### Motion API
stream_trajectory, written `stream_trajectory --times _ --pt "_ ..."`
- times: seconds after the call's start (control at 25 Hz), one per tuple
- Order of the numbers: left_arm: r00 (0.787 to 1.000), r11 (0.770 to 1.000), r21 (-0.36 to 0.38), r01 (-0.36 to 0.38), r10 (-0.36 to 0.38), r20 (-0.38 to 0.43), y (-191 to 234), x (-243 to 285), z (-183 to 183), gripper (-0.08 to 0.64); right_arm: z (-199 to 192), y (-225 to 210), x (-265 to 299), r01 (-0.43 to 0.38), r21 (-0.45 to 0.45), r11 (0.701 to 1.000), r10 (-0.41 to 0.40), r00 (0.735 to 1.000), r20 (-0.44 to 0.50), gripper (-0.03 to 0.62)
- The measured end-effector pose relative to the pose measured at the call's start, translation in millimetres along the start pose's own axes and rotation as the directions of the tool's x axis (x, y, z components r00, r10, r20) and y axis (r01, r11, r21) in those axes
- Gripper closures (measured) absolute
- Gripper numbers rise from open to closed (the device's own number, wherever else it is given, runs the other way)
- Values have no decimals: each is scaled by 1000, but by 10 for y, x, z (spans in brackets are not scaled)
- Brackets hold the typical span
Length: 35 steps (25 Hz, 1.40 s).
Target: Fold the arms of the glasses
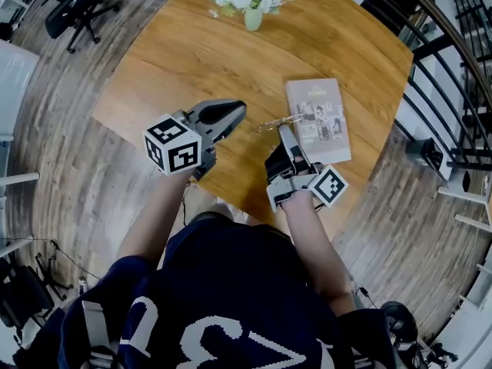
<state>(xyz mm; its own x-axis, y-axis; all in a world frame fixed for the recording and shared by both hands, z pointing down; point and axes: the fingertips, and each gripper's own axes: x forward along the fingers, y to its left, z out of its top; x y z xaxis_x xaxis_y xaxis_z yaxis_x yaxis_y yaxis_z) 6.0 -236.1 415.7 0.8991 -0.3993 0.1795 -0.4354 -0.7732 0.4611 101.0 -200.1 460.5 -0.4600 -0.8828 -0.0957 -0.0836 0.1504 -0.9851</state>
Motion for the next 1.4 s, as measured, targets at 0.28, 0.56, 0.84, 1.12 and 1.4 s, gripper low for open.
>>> stream_trajectory --times 0.28,0.56,0.84,1.12,1.4 --pt "985 983 75 -170 170 12 134 -258 -255 532 -32 -1083 44 315 146 938 -328 942 75 565" --pt "972 971 53 -234 233 13 233 -506 -401 532 -112 -1611 105 418 276 866 -463 878 123 565" --pt "965 965 38 -260 259 35 297 -640 -399 532 -93 -1689 173 423 269 865 -467 875 124 561" --pt "953 951 91 -297 289 92 304 -658 -183 532 -34 -1340 212 378 137 916 -390 917 78 558" --pt "919 905 205 -372 328 221 182 -681 352 532 313 -29 366 157 -502 850 -182 983 -1 568"
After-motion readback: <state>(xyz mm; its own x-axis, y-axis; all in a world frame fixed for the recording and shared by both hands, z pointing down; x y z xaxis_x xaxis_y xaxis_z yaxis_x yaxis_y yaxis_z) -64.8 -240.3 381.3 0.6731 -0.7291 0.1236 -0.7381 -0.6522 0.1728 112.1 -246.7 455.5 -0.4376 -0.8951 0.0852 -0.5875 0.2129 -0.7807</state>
